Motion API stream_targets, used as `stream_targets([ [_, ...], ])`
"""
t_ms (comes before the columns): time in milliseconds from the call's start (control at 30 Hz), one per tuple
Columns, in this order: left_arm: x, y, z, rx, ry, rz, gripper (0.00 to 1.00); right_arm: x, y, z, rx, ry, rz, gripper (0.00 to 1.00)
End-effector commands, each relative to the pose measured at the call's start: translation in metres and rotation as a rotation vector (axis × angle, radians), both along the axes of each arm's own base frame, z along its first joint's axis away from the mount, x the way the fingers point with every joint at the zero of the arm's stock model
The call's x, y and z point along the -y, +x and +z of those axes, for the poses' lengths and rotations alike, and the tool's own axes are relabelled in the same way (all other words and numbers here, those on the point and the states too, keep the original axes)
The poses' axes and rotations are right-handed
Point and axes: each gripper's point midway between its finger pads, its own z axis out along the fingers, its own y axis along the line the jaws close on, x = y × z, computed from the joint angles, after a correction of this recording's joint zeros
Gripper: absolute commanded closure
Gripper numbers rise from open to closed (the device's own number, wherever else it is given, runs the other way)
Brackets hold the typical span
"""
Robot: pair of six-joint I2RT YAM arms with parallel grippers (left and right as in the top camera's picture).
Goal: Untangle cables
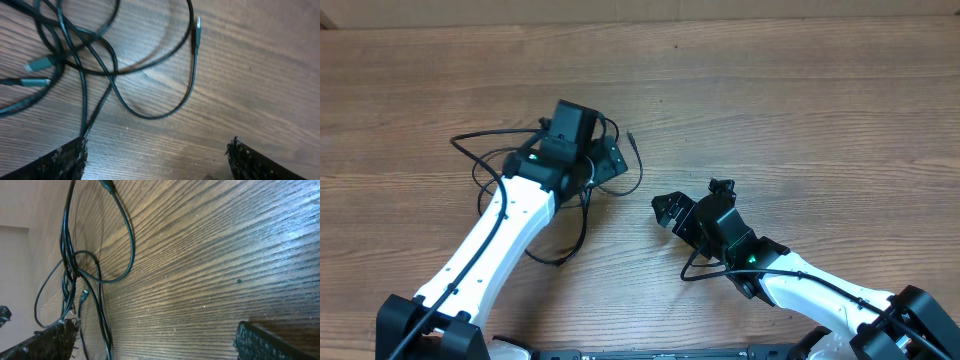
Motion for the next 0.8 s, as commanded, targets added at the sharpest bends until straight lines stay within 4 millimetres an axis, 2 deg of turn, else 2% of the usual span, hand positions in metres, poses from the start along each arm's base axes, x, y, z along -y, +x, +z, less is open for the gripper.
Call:
stream_targets([
  [0,0.003,-0.009,-0.027,-0.059,0.044,-0.001,0.11,0.000,0.002,0.005,0.015,0.010,-0.009,0.00],
  [133,0.008,-0.013,-0.056,-0.135,0.060,-0.017,0.10,0.000,0.002,0.005,0.015,0.010,-0.009,0.00],
  [367,0.018,-0.021,-0.087,-0.237,0.034,-0.042,0.38,0.000,0.002,0.005,0.015,0.010,-0.009,0.00],
  [433,0.014,-0.020,-0.091,-0.236,0.061,-0.045,0.41,0.000,0.002,0.005,0.015,0.010,-0.009,0.00],
  [500,0.007,-0.016,-0.091,-0.216,0.094,-0.034,0.37,0.000,0.002,0.005,0.015,0.010,-0.009,0.00],
  [567,0.009,-0.010,-0.087,-0.183,0.111,-0.099,0.34,0.000,0.002,0.005,0.015,0.010,-0.009,0.00],
  [700,0.017,0.009,-0.061,-0.076,0.208,-0.382,0.28,0.000,0.002,0.005,0.015,0.010,-0.009,0.00],
  [733,0.017,0.019,-0.050,-0.019,0.292,-0.509,0.21,0.000,0.002,0.005,0.015,0.010,-0.009,0.00],
  [767,0.013,0.026,-0.044,0.016,0.354,-0.565,0.20,0.000,0.002,0.005,0.015,0.010,-0.009,0.00],
])
